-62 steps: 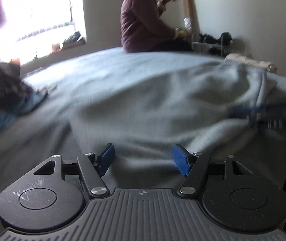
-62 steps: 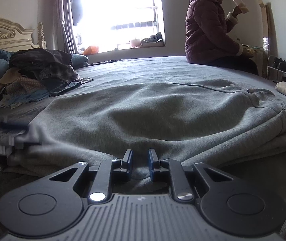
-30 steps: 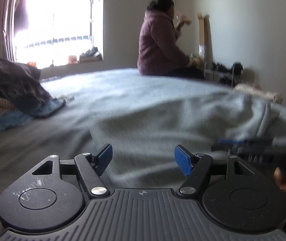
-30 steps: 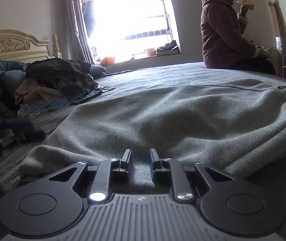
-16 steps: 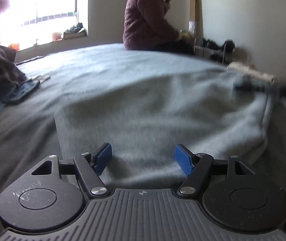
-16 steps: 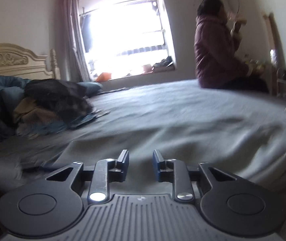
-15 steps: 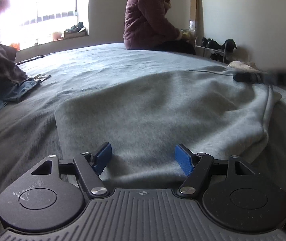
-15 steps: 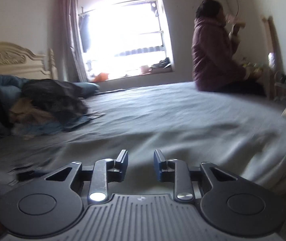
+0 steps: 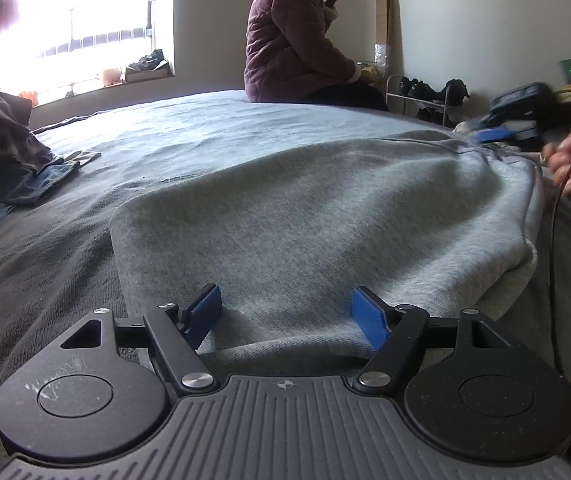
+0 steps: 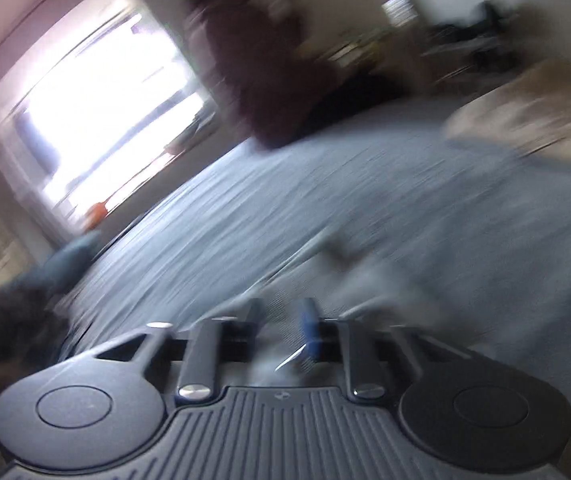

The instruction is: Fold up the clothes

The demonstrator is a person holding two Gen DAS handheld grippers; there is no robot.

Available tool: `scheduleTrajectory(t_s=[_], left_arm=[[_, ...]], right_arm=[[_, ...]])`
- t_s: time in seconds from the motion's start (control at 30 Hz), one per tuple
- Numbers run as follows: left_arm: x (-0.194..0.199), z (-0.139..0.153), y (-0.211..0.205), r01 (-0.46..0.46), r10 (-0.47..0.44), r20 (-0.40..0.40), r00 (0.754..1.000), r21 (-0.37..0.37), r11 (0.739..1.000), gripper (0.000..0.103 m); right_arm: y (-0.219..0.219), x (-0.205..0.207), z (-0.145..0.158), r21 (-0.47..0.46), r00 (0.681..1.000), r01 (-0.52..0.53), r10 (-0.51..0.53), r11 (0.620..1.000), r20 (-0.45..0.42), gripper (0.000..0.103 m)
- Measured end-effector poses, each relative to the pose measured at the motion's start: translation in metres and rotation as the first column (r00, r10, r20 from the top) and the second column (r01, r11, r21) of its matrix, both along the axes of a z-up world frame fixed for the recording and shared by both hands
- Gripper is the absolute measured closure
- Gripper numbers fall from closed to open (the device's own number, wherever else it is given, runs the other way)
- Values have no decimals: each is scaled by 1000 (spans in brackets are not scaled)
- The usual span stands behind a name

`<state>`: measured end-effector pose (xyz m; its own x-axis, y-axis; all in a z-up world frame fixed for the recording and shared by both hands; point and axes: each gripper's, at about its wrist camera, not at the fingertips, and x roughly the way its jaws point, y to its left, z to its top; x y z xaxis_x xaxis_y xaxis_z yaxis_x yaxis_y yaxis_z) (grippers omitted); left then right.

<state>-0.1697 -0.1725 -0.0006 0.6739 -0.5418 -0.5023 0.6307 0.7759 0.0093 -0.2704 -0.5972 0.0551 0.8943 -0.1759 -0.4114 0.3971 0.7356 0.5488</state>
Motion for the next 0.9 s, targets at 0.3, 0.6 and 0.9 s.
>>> scheduleTrajectory(t_s=[0.3, 0.6, 0.9], left_arm=[[1, 2, -1, -8, 8, -20, 1000, 3, 1000, 28], [2, 3, -2, -18, 18, -38, 999, 15, 1000, 28], [-1, 6, 5, -39, 40, -42, 998, 6, 999, 28]], right_arm=[[-15, -126, -26, 446, 985, 24, -97, 895, 141, 40], [1, -127, -72, 584, 995, 27, -79, 811, 63, 33], [17, -112, -55, 538, 995, 15, -65, 843, 74, 31]])
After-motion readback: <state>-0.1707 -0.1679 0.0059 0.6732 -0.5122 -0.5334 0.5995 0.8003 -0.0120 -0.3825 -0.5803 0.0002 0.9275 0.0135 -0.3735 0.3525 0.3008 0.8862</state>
